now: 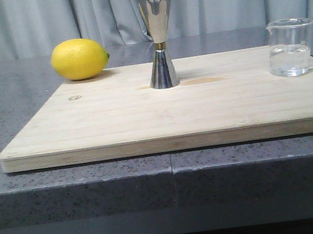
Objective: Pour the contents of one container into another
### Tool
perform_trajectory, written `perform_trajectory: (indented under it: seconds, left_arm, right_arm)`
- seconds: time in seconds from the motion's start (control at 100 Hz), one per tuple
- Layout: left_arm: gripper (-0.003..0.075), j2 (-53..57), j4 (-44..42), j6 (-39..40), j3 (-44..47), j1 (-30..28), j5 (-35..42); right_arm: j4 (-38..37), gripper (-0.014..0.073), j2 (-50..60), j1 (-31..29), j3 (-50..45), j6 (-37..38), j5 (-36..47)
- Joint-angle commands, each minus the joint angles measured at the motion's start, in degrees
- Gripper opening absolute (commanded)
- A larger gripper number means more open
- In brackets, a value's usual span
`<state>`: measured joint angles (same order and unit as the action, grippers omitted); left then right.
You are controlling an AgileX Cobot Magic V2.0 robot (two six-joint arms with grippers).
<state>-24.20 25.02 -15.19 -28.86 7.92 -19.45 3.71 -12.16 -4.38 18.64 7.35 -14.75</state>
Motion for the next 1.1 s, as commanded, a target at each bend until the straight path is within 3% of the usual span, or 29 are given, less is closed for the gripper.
perform_trajectory:
  seconds: [0.0, 0.12, 0.31, 0.4, 0.55, 0.72, 0.79, 1.09]
  left_arm:
    - [-0.0020, -5.8, 1.1, -2.6, -5.7, 3.3, 2.8]
    - [-0.0020, -12.2, 1.1, -4.3, -9.0, 8.5, 6.3]
    - [-0.0019, -21.5, 1.1, -4.6, -10.2, 17.8, 15.3]
    - [-0.0005, -25.7, 1.1, -4.6, -10.2, 22.4, 20.8]
    - [0.0135, -32.9, -3.0, -4.6, -10.2, 30.6, 30.9]
    - [0.0438, -40.2, -9.4, -4.6, -10.2, 36.1, 41.9]
    - [0.0513, -43.1, -9.4, -4.5, -10.2, 36.9, 45.2]
    - [0.0530, -54.1, -11.0, -0.5, -10.2, 36.9, 50.3]
  right_arm:
    - [0.1, -0.0049, -4.1, -0.3, 5.1, -0.4, 2.8]
    - [0.1, 0.0047, -8.0, -0.3, 7.3, -0.4, 3.5]
    - [0.1, 0.0348, -12.3, -0.3, 7.5, -0.4, 6.9]
    - [0.1, 0.0429, -13.8, -0.3, 7.5, -0.4, 7.7]
    - [0.1, 0.0433, -15.8, -0.3, 7.5, -0.4, 7.6]
    - [0.1, 0.0433, -16.3, -0.2, 7.5, -0.4, 7.5]
    - [0.1, 0.0434, -16.4, -0.2, 7.5, -0.4, 7.3]
    - [0.1, 0.0434, -16.6, 2.7, 7.5, -0.4, 6.3]
